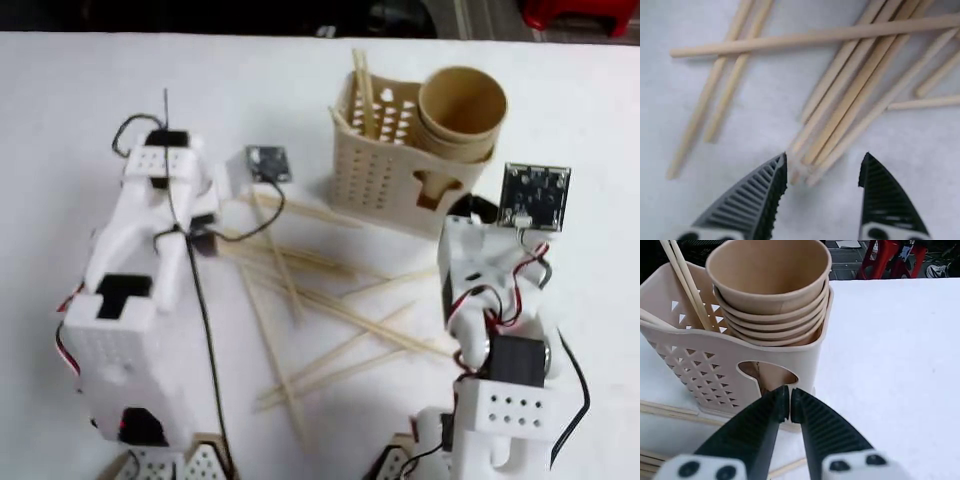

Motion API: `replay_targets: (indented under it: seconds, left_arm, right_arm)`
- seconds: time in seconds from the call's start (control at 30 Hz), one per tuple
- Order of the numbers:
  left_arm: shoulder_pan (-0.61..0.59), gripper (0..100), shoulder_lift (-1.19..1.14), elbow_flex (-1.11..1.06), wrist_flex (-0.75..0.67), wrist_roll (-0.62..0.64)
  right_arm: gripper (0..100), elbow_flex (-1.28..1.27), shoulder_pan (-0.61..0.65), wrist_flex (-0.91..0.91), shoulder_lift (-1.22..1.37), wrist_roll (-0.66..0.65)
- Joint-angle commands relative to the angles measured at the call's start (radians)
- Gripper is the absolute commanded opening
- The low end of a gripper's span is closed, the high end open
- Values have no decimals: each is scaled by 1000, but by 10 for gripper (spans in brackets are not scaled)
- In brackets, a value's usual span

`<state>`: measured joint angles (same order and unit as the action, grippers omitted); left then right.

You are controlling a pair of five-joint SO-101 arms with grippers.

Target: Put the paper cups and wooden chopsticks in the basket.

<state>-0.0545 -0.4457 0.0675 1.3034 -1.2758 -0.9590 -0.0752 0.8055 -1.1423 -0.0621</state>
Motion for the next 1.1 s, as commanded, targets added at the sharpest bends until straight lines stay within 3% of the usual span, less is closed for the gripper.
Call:
replay_targets:
  seconds: [0.0,0.23,0.43,0.5,0.83,1.07]
  left_arm:
    - [19,241,-21,6,-51,-14]
    - [28,190,-87,6,-106,-8]
    - [48,61,-88,-3,-94,-9]
    - [50,20,-88,-3,-52,-12]
    - [-10,22,-22,-5,126,-15]
    - [-88,22,120,-5,305,-123]
  right_arm:
    - [19,5,-12,-19,-15,-2]
    - [19,5,-12,-19,-15,-2]
    - [19,5,-16,-19,-15,-2]
    - [19,5,-16,-19,-16,-2]
    - [19,5,-16,-19,-16,-2]
    - [19,5,-16,-19,-16,-2]
